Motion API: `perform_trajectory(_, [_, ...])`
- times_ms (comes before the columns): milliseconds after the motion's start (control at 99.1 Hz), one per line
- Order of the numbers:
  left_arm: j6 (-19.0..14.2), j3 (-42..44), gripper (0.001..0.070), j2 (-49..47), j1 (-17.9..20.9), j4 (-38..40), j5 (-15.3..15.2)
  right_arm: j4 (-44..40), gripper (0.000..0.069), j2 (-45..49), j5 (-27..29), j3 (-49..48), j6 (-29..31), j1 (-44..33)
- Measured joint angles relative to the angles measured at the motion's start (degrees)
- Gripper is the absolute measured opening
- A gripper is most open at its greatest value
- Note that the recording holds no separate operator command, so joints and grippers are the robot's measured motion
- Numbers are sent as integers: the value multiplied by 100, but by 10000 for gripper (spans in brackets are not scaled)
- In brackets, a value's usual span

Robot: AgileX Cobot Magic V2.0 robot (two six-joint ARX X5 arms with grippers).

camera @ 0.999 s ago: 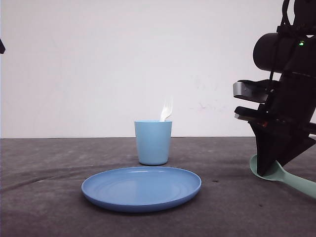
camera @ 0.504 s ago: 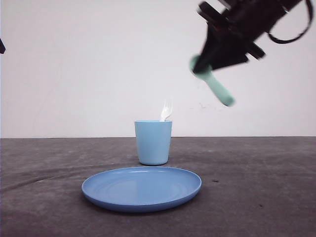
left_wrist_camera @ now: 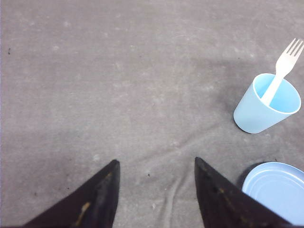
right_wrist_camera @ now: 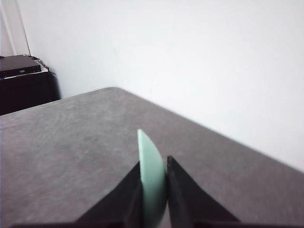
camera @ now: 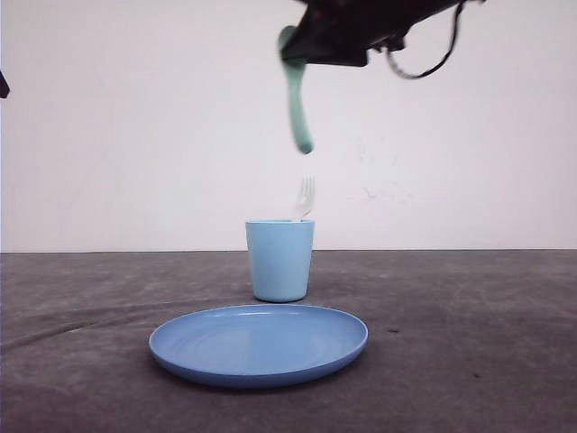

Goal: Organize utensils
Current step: 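Lift the spoon with the right gripper and lower it into the cup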

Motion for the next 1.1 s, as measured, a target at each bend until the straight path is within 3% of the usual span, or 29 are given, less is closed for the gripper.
perform_trajectory(282, [0, 0, 297, 0, 0, -2, 0, 1108, 46, 1097, 85, 0, -505, 151])
perform_trajectory(545, [0, 0, 297, 0, 0, -26, 0, 1145, 46, 1759, 94, 0, -820, 155])
perform_trajectory(898, [0, 0, 297, 0, 0, -42, 0, 1005, 50, 1932, 98, 0, -846, 160])
perform_trajectory(978, [0, 0, 297, 0, 0, -42, 0, 1005, 92, 1932, 98, 0, -846, 160])
perform_trajectory(1099, [0, 0, 297, 0, 0, -44, 0, 1025, 241, 1932, 98, 0, -846, 164])
